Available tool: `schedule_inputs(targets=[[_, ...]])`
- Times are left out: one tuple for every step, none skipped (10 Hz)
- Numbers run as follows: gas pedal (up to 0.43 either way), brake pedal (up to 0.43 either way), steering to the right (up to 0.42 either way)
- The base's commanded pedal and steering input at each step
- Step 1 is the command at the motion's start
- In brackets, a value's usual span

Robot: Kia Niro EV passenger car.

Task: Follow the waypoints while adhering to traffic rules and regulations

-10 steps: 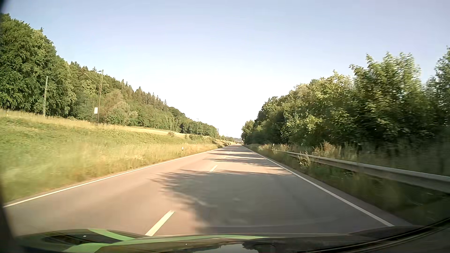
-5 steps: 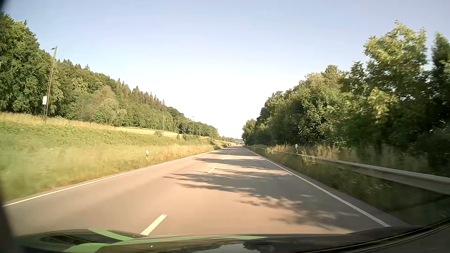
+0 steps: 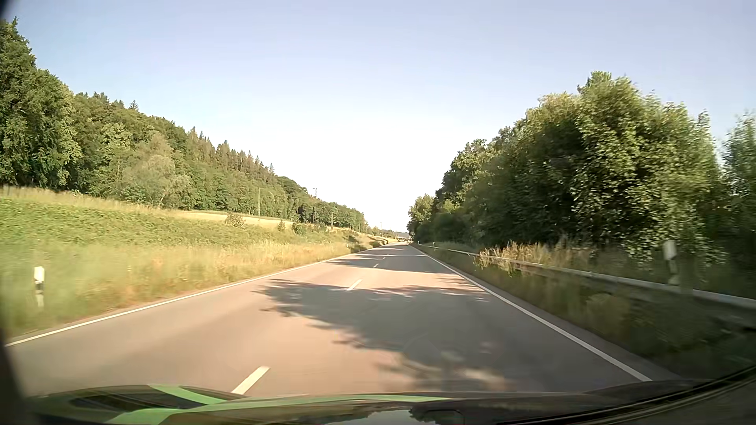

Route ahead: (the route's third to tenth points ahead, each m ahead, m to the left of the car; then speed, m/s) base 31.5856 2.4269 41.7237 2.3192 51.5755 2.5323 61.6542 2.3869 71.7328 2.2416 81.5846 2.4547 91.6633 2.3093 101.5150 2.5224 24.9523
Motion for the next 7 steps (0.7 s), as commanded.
schedule_inputs(targets=[[0.26, 0.0, -0.001], [0.268, 0.0, -0.001], [0.268, 0.0, -0.001], [0.268, 0.0, -0.001], [0.268, 0.0, -0.001], [0.268, 0.0, -0.001], [0.268, 0.0, -0.001]])
